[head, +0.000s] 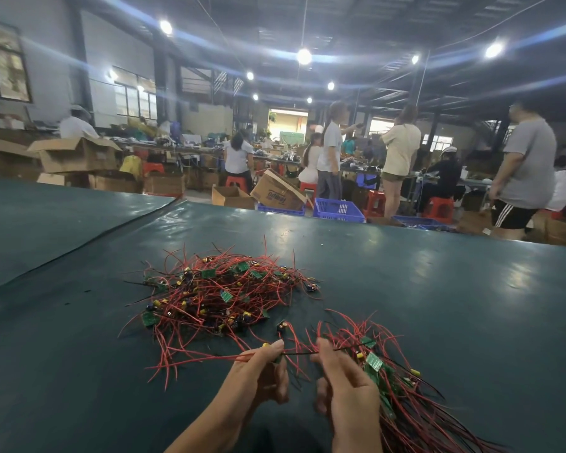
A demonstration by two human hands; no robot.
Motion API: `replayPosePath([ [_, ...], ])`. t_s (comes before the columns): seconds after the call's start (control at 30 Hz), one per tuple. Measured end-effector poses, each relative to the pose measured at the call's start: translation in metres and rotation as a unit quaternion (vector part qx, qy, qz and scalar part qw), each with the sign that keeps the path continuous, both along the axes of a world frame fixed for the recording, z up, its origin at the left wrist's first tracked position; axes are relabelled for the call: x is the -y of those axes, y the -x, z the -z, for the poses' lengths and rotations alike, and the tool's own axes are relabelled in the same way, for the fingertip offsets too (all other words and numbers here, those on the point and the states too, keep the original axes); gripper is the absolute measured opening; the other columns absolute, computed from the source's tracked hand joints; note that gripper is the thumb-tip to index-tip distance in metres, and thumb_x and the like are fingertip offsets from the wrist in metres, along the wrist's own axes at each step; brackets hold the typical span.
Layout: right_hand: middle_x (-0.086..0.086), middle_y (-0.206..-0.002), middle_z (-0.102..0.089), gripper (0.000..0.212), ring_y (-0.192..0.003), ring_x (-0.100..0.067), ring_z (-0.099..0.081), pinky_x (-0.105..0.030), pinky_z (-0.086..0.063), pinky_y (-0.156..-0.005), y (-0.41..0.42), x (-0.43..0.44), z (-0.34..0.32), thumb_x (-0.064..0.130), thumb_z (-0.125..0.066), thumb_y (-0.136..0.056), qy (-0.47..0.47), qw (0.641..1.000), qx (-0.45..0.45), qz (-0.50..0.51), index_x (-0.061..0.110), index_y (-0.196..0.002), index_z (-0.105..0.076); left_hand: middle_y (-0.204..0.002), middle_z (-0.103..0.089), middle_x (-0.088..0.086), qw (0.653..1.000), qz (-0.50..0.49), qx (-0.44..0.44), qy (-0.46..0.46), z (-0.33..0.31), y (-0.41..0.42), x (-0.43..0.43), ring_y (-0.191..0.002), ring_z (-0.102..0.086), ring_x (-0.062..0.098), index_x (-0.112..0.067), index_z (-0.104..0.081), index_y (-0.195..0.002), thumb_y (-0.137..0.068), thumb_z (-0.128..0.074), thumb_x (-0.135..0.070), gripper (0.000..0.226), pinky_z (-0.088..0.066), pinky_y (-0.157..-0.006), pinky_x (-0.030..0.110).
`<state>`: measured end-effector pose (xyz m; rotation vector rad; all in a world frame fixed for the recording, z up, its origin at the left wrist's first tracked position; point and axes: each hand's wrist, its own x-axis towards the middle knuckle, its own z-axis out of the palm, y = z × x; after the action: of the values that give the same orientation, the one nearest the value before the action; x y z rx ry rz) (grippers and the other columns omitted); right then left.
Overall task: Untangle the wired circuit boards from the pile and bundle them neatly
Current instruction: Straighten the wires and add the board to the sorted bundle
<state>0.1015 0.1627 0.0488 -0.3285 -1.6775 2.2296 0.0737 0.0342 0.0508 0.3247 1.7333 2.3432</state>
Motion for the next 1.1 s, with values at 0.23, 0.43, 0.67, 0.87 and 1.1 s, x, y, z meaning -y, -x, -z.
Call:
replayPosePath([
  [0.23, -0.005, -0.053, -0.068, 0.043, -0.049, -0.011, -0.065, -0.016, -0.048, -0.052, -0.007, 0.019, 0.001, 0.029, -0.056, -0.094, -0.122, 0.991, -0.003, -0.058, 0.019, -0.058, -0.076, -0.076, -0.066, 0.021, 0.995, 0.070, 0.017, 0.065, 0.003, -0.001, -0.001, -0.063, -0.064, 0.024, -0.007, -0.077, -0.083, -0.076, -0.059, -0.050, 0.047, -0.052, -0.058, 0.026],
  [0.43, -0.001, -0.056, -0.070, 0.046, -0.050, 0.001, -0.062, -0.007, -0.044, -0.052, -0.009, 0.017, -0.002, 0.035, -0.055, -0.094, -0.162, 0.987, 0.015, 0.000, 0.044, -0.052, -0.072, -0.048, -0.063, 0.000, 0.991, -0.023, -0.028, 0.132, -0.003, -0.004, 0.000, -0.045, -0.059, 0.007, -0.017, -0.070, -0.048, -0.099, -0.042, -0.036, 0.061, -0.047, -0.053, 0.016],
  [0.67, 0.001, -0.060, -0.070, 0.045, -0.059, -0.001, -0.065, -0.013, -0.046, -0.056, -0.008, 0.021, -0.001, 0.055, -0.060, -0.076, -0.096, 0.991, 0.088, -0.041, 0.017, -0.055, -0.070, -0.048, -0.056, 0.004, 0.993, -0.006, -0.046, 0.108, -0.002, 0.000, -0.002, -0.044, -0.052, 0.013, -0.018, -0.066, -0.051, -0.089, -0.049, -0.037, 0.046, -0.045, -0.051, 0.022],
  [0.87, 0.010, -0.068, -0.070, 0.053, -0.066, 0.004, -0.060, -0.008, -0.040, -0.060, -0.010, 0.024, -0.004, 0.067, -0.045, -0.074, -0.109, 0.984, 0.129, -0.053, 0.022, -0.061, -0.069, -0.066, -0.065, 0.019, 0.988, 0.011, -0.074, 0.136, 0.001, 0.001, 0.002, -0.060, -0.061, 0.023, 0.002, -0.067, -0.074, -0.087, -0.049, -0.045, 0.052, -0.051, -0.062, 0.029],
  [1.1, 0.000, -0.039, -0.031, 0.056, -0.030, -0.013, -0.028, -0.022, -0.025, -0.037, -0.002, 0.003, 0.000, 0.053, -0.055, -0.086, 0.069, 0.990, 0.119, 0.002, 0.014, -0.047, -0.046, -0.080, -0.074, -0.003, 0.948, -0.199, -0.137, 0.208, 0.005, 0.022, 0.027, -0.074, -0.063, 0.010, -0.019, -0.071, -0.088, -0.089, -0.063, -0.025, 0.010, -0.050, -0.066, 0.018],
])
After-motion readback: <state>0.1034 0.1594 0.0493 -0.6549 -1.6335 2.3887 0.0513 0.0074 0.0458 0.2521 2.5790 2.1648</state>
